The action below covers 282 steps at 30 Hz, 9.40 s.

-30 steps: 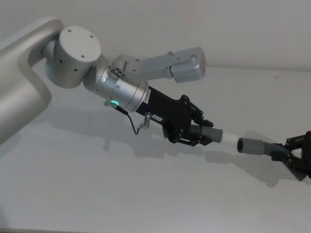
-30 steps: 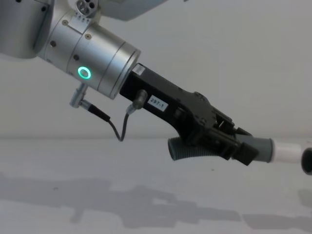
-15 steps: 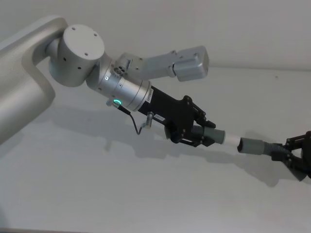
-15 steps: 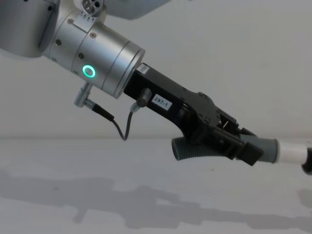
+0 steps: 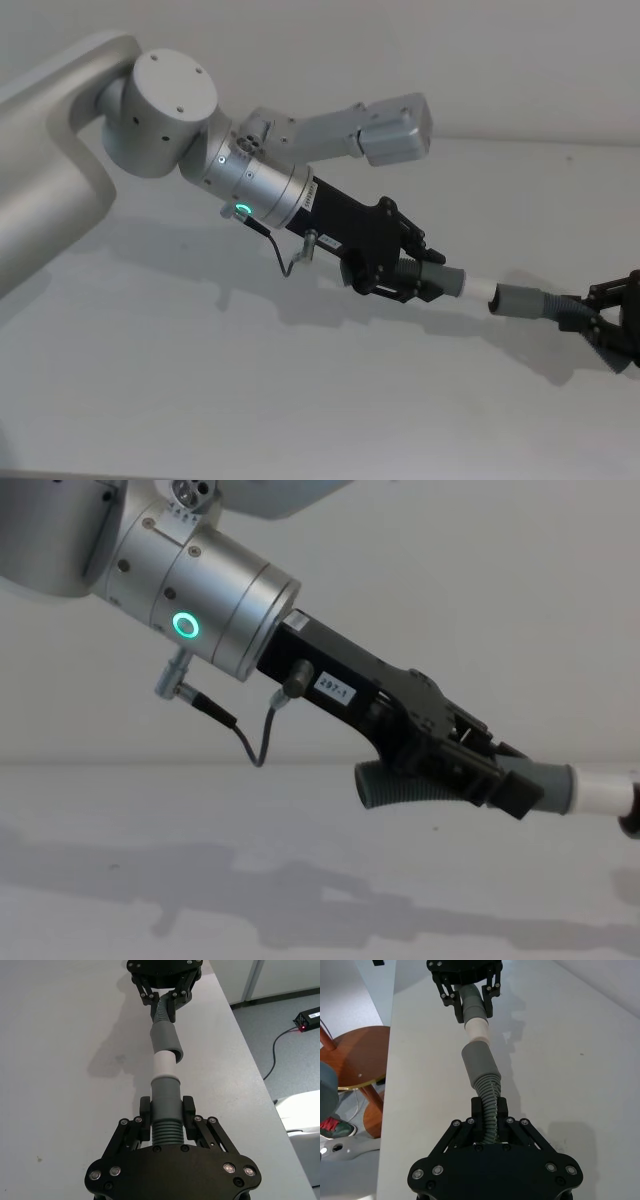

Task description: Use both hands to pick up one end of the pipe from the table, align the ends, and insert them.

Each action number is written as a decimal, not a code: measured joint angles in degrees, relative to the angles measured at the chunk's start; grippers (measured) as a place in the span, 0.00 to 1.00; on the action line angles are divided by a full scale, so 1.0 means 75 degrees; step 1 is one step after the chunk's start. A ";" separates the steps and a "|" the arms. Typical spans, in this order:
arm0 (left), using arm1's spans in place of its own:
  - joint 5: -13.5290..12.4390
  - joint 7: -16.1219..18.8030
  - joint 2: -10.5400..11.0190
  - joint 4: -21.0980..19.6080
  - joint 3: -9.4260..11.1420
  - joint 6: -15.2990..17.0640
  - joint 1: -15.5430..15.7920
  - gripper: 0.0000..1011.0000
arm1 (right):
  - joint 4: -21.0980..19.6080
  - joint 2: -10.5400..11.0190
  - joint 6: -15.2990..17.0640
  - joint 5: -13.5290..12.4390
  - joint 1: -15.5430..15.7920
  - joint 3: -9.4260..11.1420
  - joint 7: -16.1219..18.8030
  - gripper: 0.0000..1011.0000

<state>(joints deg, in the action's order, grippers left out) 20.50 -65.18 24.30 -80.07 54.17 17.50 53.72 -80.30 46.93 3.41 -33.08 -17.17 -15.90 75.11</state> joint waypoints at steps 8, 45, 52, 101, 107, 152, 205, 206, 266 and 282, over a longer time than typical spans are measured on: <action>0.0011 -0.0002 0.0001 0.0005 0.0018 0.0007 0.0008 0.36 | 0.0000 0.0000 0.0000 0.0000 0.0000 0.0000 0.0000 0.16; 0.0125 0.0024 0.0137 -0.0099 0.0133 0.0120 0.0032 0.36 | 0.0000 0.0000 0.0000 0.0000 0.0000 0.0000 0.0000 0.16; 0.0145 0.0059 0.0114 -0.0046 0.0171 0.0199 0.0073 0.36 | 0.0000 0.0000 0.0000 0.0000 0.0001 0.0000 0.0000 0.16; 0.0343 0.0177 0.0170 -0.0100 0.0342 0.0269 0.0168 0.36 | 0.0000 0.0000 0.0000 0.0000 0.0000 0.0000 0.0001 0.16; 0.0327 0.0270 0.0140 -0.0034 0.0398 0.0302 0.0195 0.36 | 0.0000 0.0000 0.0000 0.0000 0.0000 0.0000 0.0001 0.16; 0.0416 0.0436 0.0228 -0.0035 0.0617 0.0296 0.0326 0.36 | 0.0008 0.0056 -0.0123 -0.0016 -0.0022 -0.0082 -0.0073 0.16; 0.0375 0.0552 0.0340 -0.0122 0.0661 0.0381 0.0361 0.36 | 0.0009 0.0171 -0.0213 0.0011 -0.0210 -0.0482 -0.0390 0.16; 0.0375 0.0553 0.0340 -0.0122 0.0661 0.0381 0.0361 0.36 | 0.0009 0.0171 -0.0211 0.0008 -0.0213 -0.0488 -0.0394 0.16; 0.0375 0.0552 0.0339 -0.0122 0.0661 0.0379 0.0361 0.36 | 0.0018 0.0233 -0.0214 -0.0196 -0.0441 -0.0888 -0.0672 0.16; 0.0374 0.0552 0.0348 -0.0121 0.0660 0.0380 0.0361 0.36 | 0.0031 0.0240 -0.0209 -0.0229 -0.0525 -0.1016 -0.0711 0.16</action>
<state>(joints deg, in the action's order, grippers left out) 23.31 -61.04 26.91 -80.98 59.12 20.35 56.43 -80.07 48.73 1.84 -34.80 -21.11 -23.52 69.77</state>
